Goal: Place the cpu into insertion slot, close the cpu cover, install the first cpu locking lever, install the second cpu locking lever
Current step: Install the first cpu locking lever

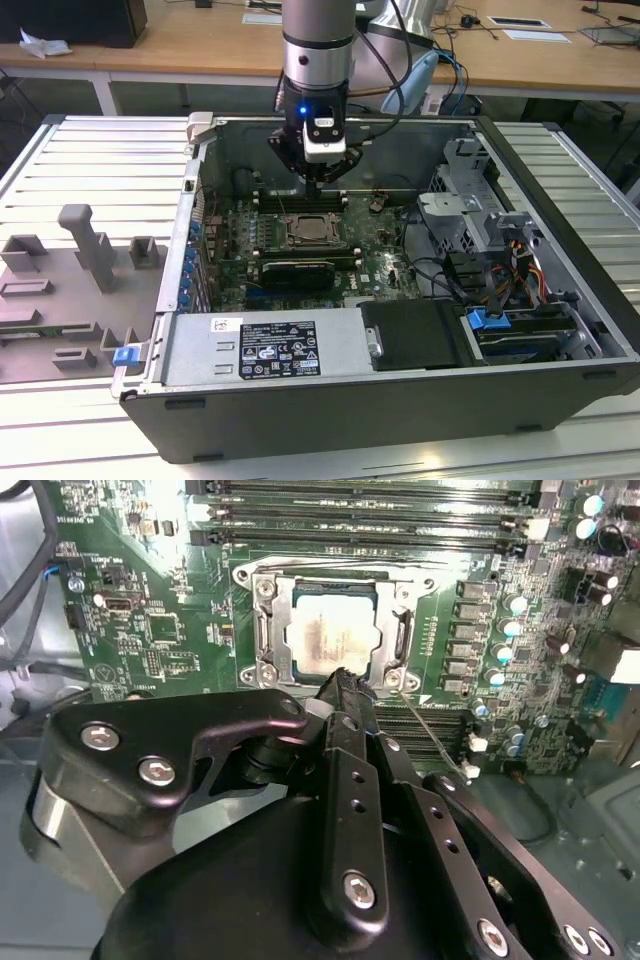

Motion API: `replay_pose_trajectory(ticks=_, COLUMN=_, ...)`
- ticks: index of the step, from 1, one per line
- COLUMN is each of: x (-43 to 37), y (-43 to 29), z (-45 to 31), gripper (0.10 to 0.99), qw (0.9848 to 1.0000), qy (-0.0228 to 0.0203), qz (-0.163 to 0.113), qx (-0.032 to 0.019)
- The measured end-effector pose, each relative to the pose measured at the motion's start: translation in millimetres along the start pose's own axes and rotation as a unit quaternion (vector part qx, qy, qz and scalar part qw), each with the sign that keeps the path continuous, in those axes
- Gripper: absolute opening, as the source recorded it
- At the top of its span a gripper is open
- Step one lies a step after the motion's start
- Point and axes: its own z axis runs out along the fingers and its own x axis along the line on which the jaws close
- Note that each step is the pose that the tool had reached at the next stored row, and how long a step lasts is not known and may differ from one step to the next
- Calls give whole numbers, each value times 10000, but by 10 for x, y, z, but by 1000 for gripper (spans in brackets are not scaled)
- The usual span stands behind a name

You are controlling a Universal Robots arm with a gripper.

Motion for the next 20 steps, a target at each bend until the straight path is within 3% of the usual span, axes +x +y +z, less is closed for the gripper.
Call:
replay_pose_trajectory(ticks=4, x=-3, y=2, z=7, gripper=106, qw=9997, qy=4, qz=-252, qx=0)
replay_pose_trajectory(ticks=7, x=-1, y=1, z=22, gripper=106, qw=9984, qy=9, qz=-561, qx=-8)
replay_pose_trajectory(ticks=9, x=-1, y=0, z=37, gripper=106, qw=9953, qy=16, qz=-968, qx=-19)
replay_pose_trajectory(ticks=11, x=-1, y=1, z=39, gripper=106, qw=9929, qy=20, qz=-1189, qx=-28)
replay_pose_trajectory(ticks=15, x=-1, y=0, z=40, gripper=106, qw=9905, qy=23, qz=-1373, qx=-34)
replay_pose_trajectory(ticks=20, x=-1, y=0, z=40, gripper=106, qw=9833, qy=31, qz=-1818, qx=-47)
